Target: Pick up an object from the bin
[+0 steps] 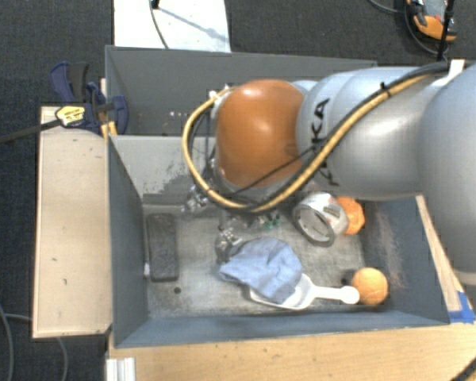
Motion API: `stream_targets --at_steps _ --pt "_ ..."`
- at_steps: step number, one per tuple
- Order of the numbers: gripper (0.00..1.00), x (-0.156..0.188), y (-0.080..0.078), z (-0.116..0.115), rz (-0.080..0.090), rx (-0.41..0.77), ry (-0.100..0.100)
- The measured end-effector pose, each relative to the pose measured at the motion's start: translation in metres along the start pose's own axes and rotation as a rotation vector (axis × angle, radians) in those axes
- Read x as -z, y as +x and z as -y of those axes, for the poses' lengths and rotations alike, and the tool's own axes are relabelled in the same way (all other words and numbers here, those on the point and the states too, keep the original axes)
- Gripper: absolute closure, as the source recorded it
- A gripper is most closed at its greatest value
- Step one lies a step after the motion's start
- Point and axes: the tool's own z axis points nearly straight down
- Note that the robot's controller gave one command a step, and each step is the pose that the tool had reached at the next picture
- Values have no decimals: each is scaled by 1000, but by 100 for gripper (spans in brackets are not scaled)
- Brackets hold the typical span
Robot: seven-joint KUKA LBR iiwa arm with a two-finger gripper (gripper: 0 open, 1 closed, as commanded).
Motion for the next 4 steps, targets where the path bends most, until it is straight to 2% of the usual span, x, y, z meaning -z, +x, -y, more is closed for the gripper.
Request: stream_targets --at_steps 1,2,4 --pt "0 -33 27 14 2 106 -5" --pt "100 -71 49 92 6 374 -5" --pt "100 -68 50 91 4 373 -7"
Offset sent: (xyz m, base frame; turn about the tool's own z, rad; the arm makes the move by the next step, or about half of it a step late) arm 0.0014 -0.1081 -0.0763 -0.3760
